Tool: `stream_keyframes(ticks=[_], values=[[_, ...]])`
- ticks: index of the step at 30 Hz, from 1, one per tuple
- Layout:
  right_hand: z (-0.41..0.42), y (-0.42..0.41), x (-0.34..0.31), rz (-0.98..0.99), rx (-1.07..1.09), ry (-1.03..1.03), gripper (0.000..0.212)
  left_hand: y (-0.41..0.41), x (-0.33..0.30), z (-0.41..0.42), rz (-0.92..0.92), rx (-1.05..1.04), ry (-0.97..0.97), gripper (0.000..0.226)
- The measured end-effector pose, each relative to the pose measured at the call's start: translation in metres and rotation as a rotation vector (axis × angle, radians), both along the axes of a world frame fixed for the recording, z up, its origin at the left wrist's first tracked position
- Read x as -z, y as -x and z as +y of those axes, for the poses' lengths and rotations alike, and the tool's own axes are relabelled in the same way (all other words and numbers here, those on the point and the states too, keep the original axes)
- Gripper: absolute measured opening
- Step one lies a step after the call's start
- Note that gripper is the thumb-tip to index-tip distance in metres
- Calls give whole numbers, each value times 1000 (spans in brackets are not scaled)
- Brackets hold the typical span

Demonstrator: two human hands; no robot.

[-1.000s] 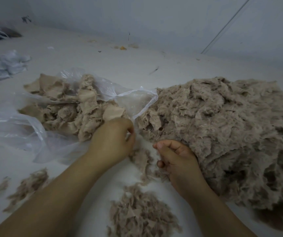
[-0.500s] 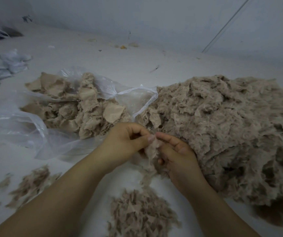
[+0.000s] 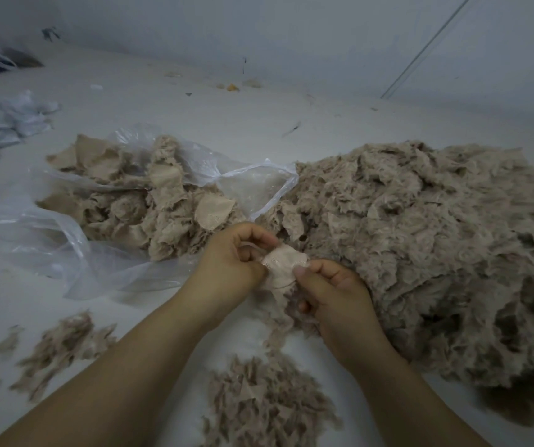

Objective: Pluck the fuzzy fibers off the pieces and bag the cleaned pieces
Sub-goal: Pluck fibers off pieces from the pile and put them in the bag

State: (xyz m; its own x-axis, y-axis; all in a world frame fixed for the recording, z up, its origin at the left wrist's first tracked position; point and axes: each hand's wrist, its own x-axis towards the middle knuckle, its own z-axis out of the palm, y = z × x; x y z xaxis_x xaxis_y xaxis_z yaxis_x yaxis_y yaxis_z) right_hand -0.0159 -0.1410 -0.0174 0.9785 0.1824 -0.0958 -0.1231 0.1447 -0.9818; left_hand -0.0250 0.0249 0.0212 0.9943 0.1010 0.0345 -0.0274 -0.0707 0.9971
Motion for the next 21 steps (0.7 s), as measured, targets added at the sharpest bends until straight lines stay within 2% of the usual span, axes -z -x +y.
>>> stream_keyframes(ticks=[3, 4, 5, 8, 9, 12, 15, 21], values=[[1, 0, -1, -1, -13, -5, 14, 1, 3, 0, 137, 13, 173, 16], [0, -1, -1, 0, -15, -8, 14, 2, 5, -1, 174, 57, 188, 23], [0, -1, 0, 2, -13, -13, 15, 4, 7, -2, 190, 93, 170, 28], [-2, -1, 1, 19, -11, -40, 11, 7, 7, -6, 124, 127, 97, 3], [-2, -1, 1, 17, -26, -44, 13, 7, 7, -6, 122, 138, 87, 5], [-2, 0, 0, 2, -65, -40, 36, 5, 3, -2, 120, 202, 2, 6], [-1, 0, 2, 3, -17, -22, 32, 3, -1, 2, 119, 220, -52, 7], [0, -1, 6, -20, 37, 20, 24, -2, 7, 13, 149, 22, 3, 21]])
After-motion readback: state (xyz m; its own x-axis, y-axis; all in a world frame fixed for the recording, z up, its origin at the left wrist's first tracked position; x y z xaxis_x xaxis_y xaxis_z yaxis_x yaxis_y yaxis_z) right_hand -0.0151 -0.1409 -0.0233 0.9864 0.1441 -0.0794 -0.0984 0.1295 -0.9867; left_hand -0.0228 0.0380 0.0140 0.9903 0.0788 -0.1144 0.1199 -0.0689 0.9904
